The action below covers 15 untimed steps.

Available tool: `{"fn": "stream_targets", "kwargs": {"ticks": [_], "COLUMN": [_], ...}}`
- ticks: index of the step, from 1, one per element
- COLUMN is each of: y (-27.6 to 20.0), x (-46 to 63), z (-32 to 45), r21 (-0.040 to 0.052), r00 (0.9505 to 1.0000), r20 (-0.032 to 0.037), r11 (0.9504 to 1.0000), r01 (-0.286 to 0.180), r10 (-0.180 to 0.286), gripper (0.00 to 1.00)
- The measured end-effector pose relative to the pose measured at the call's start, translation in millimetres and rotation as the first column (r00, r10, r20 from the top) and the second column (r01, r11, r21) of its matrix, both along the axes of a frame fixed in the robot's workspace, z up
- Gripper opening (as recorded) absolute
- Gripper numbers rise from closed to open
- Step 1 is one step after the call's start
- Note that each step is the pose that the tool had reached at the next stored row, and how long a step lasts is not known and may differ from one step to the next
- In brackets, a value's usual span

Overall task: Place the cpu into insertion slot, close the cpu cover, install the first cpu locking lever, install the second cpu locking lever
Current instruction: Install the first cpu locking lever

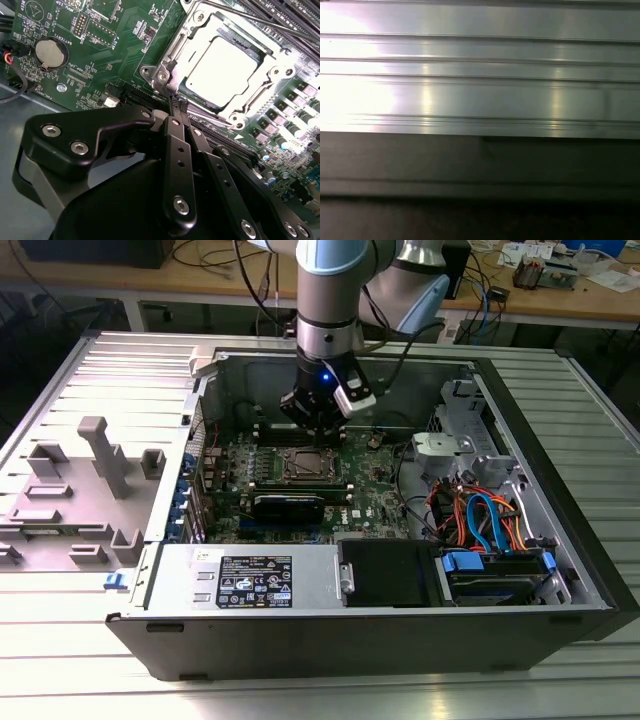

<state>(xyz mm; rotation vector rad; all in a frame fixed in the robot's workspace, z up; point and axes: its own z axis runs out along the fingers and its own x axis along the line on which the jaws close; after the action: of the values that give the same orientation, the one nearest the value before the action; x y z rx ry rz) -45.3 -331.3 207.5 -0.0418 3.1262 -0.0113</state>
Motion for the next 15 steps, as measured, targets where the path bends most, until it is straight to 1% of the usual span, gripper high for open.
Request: {"fn": "stream_targets", "kwargs": {"ticks": [8,15], "y": [0.0,0.0], "x": [0.3,0.4], "z": [-0.9,0.3], "r21": [0.0000,0.0002], "r00": [1.0000,1.0000], "r20": [0.0000,0.0002], "r11": [1.0000,1.0000], "r01": [0.000,0.000], "r10": [0.000,0.000], "gripper": [0.11,0.11]}}
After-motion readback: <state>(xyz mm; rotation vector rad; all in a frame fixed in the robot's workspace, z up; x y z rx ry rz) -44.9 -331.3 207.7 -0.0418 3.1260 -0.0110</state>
